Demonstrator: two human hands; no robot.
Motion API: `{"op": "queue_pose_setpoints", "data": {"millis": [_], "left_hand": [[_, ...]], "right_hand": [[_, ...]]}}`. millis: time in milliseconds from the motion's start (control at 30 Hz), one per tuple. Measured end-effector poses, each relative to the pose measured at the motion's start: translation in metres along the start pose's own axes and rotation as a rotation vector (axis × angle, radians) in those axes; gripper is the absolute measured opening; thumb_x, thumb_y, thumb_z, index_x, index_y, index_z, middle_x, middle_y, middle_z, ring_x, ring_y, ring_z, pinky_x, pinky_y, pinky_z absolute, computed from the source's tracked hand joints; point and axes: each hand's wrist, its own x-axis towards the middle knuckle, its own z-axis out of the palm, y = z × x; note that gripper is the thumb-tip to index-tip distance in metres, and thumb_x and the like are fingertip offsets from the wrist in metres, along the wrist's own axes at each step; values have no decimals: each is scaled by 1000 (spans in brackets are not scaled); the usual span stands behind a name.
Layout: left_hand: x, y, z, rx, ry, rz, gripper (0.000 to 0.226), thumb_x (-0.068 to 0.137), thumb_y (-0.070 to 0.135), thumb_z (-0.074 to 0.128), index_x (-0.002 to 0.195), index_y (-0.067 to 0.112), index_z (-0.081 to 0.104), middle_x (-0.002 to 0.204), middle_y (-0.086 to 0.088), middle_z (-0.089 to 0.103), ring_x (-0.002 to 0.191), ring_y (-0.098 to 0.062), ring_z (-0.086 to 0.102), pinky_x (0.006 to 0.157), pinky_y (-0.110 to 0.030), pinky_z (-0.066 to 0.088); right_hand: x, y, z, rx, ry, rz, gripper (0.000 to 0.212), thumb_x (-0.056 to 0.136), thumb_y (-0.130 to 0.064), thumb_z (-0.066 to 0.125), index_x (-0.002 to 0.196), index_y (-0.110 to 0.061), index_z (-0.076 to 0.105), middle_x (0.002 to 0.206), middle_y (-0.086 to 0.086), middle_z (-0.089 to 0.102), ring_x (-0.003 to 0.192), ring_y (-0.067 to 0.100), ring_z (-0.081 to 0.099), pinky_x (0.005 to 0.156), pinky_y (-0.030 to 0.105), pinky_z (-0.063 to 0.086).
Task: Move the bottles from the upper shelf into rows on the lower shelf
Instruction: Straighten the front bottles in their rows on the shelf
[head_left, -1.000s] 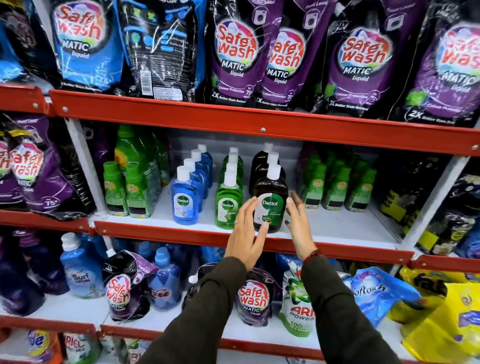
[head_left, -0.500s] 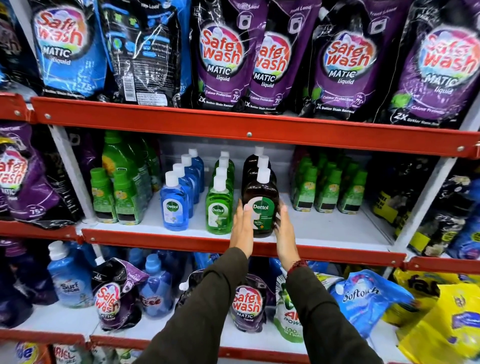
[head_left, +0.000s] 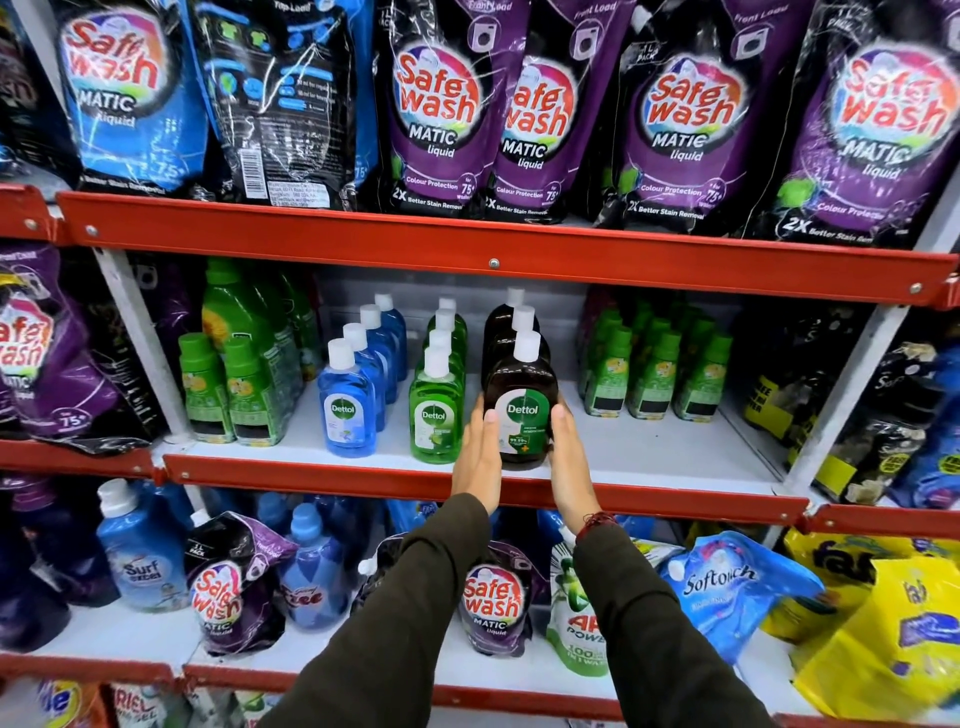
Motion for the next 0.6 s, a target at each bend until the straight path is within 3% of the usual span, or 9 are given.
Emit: {"op": "queue_pose_setpoints", "data": {"millis": [100,200,267,333,400,467,533,600], "left_hand": [[-2,1,-1,-38,-32,6,57,109,47,22,161,25,12,170,6,13,154,-5,11,126,-29,7],[-4,-3,-2,-44,11,28,56,109,45,24,161,24,15,170,5,15,152,-4,14,122,-25,9],[-7,-8,-7,-41,85,65,52,109,44,26,157,25,27,166,2,28,149,-6,25,121,-26,15],[-13,-13,-15,-69,153,158,48,105,50,28,146,30,44,154,-1,48,141,-7,42,120,-31,30],[-16,-17,-25,-70,267,241,43,103,46,30,134,28,54,137,-1,59,129,-7,53,113,-33,42],[-14,-18,-38,-34,423,301,38,106,35,32,132,23,56,132,-1,57,124,-8,53,109,-30,43],[-11,-14,-50,-48,511,315,41,107,31,32,140,17,52,136,1,49,124,-6,50,105,-15,38],[-7,-10,-60,-88,489,246,44,109,30,32,149,17,43,145,3,40,128,-4,43,103,-4,29]], "right_hand": [[-1,-1,0,-11,-13,5,68,94,-66,40,152,-32,38,150,-7,51,137,7,50,118,39,39],[-2,0,0,-43,-16,24,81,89,-74,38,157,-33,25,164,-5,33,148,8,33,124,42,28],[-6,1,3,-91,44,15,79,92,-69,38,158,-32,18,168,-5,19,152,10,21,127,44,19],[-14,2,6,-213,154,-77,69,97,-60,41,157,-30,22,166,-2,21,154,16,16,126,42,14],[-25,6,11,-336,273,-241,51,102,-44,45,150,-26,37,156,4,35,149,21,24,121,36,18],[-33,9,20,-375,338,-358,36,103,-33,48,139,-25,49,140,3,44,139,22,36,116,34,26],[-37,11,33,-373,296,-413,30,103,-30,47,132,-25,54,132,-1,46,132,17,44,113,38,37],[-41,10,48,-362,165,-411,31,104,-29,45,134,-24,54,134,-3,48,131,0,45,110,31,41]]}}
